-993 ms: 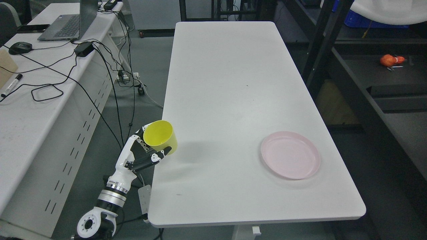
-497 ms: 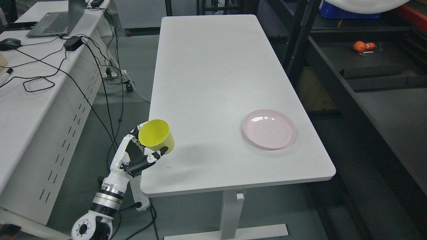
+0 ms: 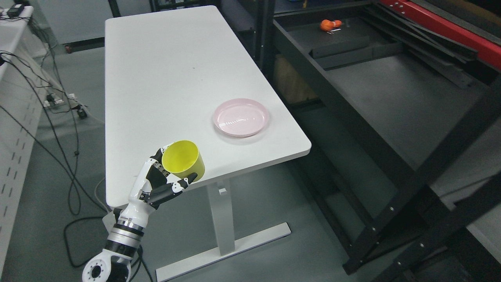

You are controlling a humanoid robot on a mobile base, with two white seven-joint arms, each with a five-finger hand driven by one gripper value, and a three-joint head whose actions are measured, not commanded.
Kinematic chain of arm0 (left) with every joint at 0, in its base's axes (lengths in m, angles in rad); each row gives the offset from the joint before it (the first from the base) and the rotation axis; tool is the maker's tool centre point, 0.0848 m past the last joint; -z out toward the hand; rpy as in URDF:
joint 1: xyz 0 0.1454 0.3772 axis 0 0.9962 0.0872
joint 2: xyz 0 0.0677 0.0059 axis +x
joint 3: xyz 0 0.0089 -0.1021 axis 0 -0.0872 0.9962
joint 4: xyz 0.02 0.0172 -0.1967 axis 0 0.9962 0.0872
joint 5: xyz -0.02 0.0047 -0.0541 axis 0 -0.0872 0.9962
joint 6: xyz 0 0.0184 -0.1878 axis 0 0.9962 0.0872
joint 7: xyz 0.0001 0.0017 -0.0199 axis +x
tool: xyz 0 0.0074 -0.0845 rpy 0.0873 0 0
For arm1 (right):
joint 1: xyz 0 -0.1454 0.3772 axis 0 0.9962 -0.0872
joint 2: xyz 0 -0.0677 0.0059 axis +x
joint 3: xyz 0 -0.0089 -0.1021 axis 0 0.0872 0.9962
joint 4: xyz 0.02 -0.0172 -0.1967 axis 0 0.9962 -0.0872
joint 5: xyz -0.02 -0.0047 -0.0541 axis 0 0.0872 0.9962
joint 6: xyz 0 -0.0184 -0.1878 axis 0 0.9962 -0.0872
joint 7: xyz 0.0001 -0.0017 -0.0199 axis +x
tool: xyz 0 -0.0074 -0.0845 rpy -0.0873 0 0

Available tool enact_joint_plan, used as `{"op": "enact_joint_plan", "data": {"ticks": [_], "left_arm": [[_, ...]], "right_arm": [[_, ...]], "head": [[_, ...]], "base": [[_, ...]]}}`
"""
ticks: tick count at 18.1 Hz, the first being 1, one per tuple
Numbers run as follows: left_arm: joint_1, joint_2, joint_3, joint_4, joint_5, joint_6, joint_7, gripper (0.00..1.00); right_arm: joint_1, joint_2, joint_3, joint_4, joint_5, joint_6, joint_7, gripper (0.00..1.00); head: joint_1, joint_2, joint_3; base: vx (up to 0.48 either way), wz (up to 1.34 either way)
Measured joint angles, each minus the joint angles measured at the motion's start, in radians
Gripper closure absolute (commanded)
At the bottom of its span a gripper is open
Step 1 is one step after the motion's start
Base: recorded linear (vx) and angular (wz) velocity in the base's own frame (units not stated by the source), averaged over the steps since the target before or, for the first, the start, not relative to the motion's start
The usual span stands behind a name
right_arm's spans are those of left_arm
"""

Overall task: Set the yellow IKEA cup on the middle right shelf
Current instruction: 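Hold the cup in the left hand while turning toward the shelves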

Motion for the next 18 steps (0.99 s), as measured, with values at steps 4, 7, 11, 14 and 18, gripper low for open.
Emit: {"op": "enact_joint_plan", "data": {"ticks": [4, 7, 11, 14, 18], "left_arm": [[0.002, 0.000, -0.003, -0.007, 0.000, 0.000, 0.000, 1.00], [0.002, 0.000, -0.005, -0.011, 0.000, 0.000, 0.000, 1.00], [0.002, 0.000, -0.008, -0.015, 0.000, 0.000, 0.000, 1.00], [0.002, 0.000, -0.012, -0.017, 0.000, 0.002, 0.000, 1.00], [-0.001, 0.000, -0.016, -0.018, 0.000, 0.008, -0.001, 1.00]], "right_arm": [[0.000, 0.000, 0.000, 0.000, 0.000, 0.000, 0.000, 0.00], [0.000, 0.000, 0.000, 0.000, 0.000, 0.000, 0.000, 0.01], [0.000, 0.000, 0.000, 0.000, 0.000, 0.000, 0.000, 0.01], [0.000, 0.000, 0.000, 0.000, 0.000, 0.000, 0.000, 0.01], [0.000, 0.000, 0.000, 0.000, 0.000, 0.000, 0.000, 0.01]], "head": [[0.0000, 0.000, 0.000], [0.0000, 0.000, 0.000], [0.0000, 0.000, 0.000], [0.0000, 0.000, 0.000], [0.0000, 0.000, 0.000]], "base": [[-0.280, -0.77], [-0.260, -0.86], [-0.244, -0.87], [-0.225, -0.94], [-0.168, -0.97]]}}
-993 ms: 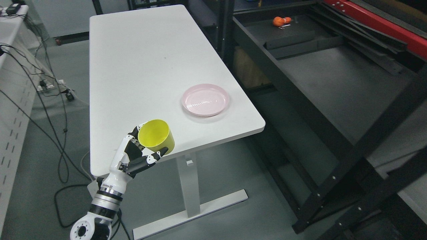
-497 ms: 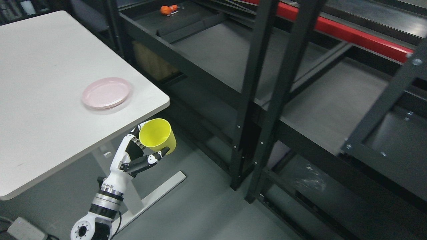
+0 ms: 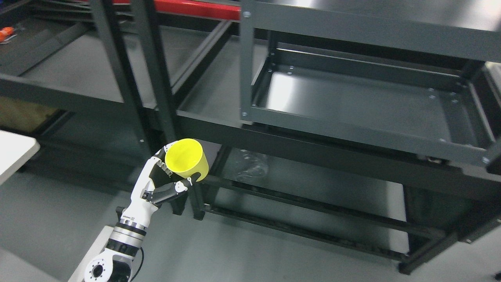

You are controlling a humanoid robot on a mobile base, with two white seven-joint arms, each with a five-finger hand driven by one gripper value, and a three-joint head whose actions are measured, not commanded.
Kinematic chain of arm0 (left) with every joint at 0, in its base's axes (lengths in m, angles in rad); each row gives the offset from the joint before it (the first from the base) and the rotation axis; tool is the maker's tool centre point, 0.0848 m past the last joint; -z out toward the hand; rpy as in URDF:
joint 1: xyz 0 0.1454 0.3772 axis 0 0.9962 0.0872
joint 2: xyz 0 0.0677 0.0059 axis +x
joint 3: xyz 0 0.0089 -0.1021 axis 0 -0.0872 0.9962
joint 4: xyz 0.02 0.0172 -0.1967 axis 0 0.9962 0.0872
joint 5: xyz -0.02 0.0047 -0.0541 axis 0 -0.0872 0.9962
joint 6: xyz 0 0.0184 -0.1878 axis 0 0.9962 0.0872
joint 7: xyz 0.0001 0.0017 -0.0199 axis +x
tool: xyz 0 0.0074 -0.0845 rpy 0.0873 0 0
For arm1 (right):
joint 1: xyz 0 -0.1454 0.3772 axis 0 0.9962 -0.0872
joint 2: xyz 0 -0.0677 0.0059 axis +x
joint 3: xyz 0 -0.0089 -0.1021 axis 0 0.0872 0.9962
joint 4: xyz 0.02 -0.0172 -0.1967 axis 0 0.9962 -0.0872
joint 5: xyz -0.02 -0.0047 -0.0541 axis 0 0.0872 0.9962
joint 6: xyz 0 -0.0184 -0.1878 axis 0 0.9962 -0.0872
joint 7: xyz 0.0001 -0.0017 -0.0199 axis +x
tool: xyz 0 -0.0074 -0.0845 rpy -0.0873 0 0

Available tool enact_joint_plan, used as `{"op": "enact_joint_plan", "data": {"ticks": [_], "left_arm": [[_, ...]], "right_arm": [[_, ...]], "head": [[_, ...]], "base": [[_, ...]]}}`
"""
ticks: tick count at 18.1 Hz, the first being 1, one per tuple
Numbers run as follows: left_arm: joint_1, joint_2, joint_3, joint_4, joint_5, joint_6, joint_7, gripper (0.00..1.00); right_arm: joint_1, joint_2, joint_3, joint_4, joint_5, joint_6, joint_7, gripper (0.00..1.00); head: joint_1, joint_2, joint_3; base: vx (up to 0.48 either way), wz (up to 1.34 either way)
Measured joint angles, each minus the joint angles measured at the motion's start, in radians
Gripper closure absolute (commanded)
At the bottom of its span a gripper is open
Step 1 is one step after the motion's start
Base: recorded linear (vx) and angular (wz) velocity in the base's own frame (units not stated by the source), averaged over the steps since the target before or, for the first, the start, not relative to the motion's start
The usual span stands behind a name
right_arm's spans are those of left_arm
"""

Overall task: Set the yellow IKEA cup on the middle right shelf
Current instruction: 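Hold the cup in the left hand while turning toward the shelves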

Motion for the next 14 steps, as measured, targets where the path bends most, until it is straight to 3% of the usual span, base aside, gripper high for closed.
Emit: {"op": "enact_joint_plan", "data": {"ticks": [7, 14], "left_arm": [[-0.009, 0.000, -0.006, -0.001, -0.001, 0.018, 0.001, 1.00], [-0.018, 0.000, -0.007, -0.001, -0.001, 0.023, 0.005, 1.00]], "right_arm": [[0.000, 0.000, 0.000, 0.000, 0.000, 0.000, 0.000, 0.01], [-0.001, 0.000, 0.000, 0.000, 0.000, 0.000, 0.000, 0.01]], "head": [[0.0000, 0.000, 0.000], [0.0000, 0.000, 0.000]], "base": [[-0.100, -0.64], [0.054, 0.00]]}}
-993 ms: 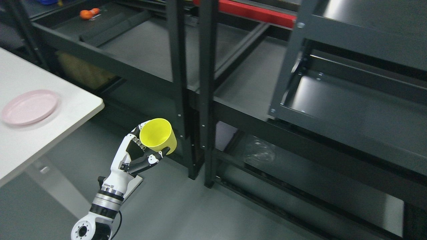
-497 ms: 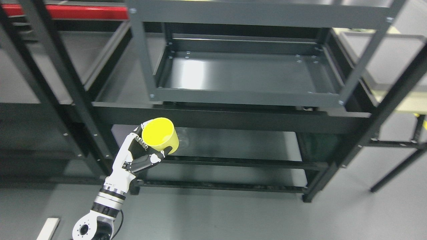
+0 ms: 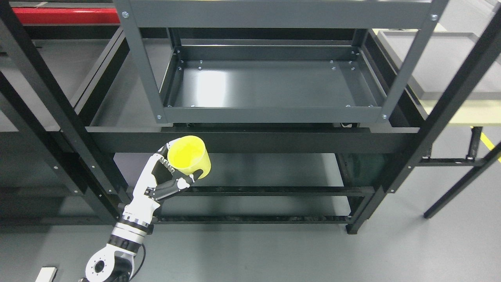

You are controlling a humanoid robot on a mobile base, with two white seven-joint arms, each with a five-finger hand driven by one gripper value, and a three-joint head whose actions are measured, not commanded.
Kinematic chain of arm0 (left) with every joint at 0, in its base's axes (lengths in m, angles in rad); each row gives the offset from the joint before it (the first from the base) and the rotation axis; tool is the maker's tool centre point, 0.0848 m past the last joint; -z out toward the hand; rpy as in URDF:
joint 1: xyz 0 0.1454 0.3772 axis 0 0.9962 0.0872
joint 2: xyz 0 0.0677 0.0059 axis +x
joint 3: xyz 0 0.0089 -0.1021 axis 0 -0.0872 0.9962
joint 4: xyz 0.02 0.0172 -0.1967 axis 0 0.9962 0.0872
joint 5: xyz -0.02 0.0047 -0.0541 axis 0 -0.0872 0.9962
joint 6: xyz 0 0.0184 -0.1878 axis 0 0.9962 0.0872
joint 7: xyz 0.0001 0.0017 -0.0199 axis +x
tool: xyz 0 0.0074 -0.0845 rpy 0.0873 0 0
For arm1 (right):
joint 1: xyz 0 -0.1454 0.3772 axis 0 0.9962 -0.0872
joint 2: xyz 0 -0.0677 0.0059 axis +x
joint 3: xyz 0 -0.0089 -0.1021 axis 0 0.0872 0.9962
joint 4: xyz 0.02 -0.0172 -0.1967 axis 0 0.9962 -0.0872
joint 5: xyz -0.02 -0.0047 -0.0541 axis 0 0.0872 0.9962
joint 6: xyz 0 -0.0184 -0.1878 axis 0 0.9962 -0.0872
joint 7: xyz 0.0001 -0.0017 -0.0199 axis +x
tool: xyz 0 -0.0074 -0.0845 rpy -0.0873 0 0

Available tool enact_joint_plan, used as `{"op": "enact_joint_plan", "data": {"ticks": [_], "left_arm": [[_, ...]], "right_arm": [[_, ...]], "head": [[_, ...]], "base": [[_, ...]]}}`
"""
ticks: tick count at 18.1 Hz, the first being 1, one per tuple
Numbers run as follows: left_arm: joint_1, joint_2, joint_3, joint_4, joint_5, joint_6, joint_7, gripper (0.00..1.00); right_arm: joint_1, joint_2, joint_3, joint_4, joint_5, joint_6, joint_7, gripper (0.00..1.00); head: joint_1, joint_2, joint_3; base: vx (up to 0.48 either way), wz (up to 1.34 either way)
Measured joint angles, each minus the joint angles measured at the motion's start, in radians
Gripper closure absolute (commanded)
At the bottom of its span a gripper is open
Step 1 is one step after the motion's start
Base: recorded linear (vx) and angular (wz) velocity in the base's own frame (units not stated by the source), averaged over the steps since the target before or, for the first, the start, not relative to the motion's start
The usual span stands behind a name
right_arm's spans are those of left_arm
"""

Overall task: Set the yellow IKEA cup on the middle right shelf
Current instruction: 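Hold the cup in the left hand while turning toward the shelves, then raise the left hand with the cup up onto the upper shelf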

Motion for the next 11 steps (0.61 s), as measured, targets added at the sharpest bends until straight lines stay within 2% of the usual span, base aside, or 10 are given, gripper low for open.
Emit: {"op": "enact_joint_plan", "data": {"ticks": [11], "left_arm": [[-0.004, 0.000, -0.065, -0.038, 0.027, -0.039, -0.007, 0.99]], "right_arm": [[0.001, 0.000, 0.000, 0.000, 0.000, 0.000, 0.003, 0.01]], "head": [[0.0000, 0.000, 0.000]], "base": [[0.076, -0.06]]}}
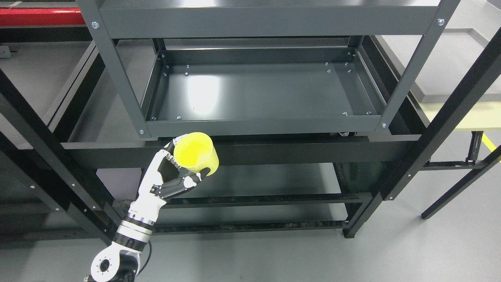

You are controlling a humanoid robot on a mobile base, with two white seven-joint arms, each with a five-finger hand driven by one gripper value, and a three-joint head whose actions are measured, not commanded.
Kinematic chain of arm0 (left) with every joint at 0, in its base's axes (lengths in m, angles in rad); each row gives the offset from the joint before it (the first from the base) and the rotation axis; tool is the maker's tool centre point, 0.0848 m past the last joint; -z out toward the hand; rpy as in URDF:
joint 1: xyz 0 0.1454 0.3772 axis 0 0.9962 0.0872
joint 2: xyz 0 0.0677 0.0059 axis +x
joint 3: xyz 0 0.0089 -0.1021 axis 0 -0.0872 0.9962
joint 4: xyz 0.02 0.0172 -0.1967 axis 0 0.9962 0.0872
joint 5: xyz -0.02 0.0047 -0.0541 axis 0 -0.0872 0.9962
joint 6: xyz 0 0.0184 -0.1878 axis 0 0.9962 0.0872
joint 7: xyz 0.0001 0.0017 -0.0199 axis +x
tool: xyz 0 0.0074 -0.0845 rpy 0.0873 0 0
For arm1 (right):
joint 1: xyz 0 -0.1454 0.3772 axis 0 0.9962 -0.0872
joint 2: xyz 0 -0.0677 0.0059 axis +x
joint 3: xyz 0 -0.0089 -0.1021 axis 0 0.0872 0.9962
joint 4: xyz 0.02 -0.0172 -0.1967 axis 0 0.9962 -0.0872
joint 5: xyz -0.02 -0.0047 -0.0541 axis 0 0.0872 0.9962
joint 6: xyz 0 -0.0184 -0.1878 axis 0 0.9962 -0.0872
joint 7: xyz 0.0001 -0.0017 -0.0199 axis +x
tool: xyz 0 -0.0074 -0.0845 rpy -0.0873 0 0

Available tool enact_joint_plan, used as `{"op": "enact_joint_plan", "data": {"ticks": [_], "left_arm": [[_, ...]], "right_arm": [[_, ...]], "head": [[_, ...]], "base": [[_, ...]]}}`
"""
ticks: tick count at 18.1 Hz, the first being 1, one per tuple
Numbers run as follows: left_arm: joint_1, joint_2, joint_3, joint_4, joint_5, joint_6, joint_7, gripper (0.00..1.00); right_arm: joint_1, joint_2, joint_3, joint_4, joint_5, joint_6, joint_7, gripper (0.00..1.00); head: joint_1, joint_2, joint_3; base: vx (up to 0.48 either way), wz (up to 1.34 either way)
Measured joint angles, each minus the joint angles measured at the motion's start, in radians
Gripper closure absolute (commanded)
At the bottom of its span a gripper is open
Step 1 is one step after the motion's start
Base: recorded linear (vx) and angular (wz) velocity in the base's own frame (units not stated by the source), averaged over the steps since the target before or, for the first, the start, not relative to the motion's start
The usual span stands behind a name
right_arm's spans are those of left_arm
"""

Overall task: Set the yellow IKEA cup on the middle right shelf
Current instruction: 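Raise the left hand with the cup up onto the upper shelf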

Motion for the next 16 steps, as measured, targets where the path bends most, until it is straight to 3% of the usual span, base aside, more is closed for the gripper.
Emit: {"op": "enact_joint_plan", "data": {"ticks": [7, 16], "left_arm": [[-0.033, 0.000, -0.114, -0.065, 0.021, -0.091, -0.003, 0.99], [-0.260, 0.000, -0.344, -0.112, 0.110, -0.114, 0.003, 0.99]], "right_arm": [[0.000, 0.000, 0.000, 0.000, 0.000, 0.000, -0.002, 0.01], [0.000, 0.000, 0.000, 0.000, 0.000, 0.000, -0.004, 0.01]], "head": [[0.0000, 0.000, 0.000], [0.0000, 0.000, 0.000]], "base": [[0.123, 0.11], [0.110, 0.12]]}}
